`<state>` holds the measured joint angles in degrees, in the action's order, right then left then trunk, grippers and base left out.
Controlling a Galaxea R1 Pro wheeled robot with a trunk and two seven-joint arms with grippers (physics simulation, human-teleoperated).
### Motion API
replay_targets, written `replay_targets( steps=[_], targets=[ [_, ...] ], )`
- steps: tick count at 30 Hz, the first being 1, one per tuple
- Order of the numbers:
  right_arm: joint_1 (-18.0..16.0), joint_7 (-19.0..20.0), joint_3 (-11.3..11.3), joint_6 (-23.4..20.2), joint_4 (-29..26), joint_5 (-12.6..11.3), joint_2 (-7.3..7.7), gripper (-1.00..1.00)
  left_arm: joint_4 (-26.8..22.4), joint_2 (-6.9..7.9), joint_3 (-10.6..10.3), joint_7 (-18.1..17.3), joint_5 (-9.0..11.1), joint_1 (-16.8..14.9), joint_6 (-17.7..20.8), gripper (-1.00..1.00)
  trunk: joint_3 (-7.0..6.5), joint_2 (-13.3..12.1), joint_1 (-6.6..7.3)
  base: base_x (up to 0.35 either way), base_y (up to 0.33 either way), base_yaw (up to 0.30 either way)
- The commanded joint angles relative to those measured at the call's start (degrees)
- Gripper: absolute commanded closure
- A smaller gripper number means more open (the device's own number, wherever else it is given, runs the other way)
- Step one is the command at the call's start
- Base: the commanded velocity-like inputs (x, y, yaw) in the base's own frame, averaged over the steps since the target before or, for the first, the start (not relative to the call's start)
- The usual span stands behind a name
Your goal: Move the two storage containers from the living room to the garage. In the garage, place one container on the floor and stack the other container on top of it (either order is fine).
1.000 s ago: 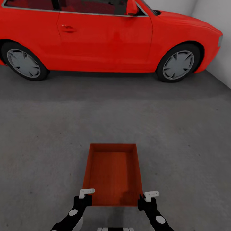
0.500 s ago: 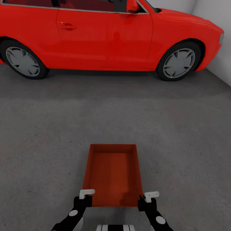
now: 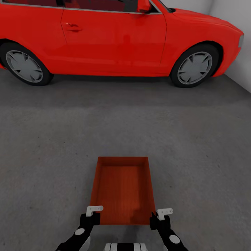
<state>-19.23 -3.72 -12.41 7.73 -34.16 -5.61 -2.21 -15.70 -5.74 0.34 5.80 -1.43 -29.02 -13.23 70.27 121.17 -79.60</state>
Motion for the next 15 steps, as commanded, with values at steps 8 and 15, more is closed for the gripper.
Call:
replay_targets(
  steps=[8,15],
  targets=[
    [0.01,0.99,-0.86,0.18,0.16,-0.72,0.1,1.0,-0.74,0.73,1.24,2.73,-0.24,-0.07,-0.22,1.0,0.21,0.41,-0.21,0.0,0.0,0.0],
    [-0.02,1.08,-0.86,0.18,0.17,-0.72,0.1,1.0,-0.74,0.73,1.24,2.73,-0.24,-0.07,-0.22,1.0,1.47,3.22,-1.75,0.0,0.0,0.0]
  ],
)
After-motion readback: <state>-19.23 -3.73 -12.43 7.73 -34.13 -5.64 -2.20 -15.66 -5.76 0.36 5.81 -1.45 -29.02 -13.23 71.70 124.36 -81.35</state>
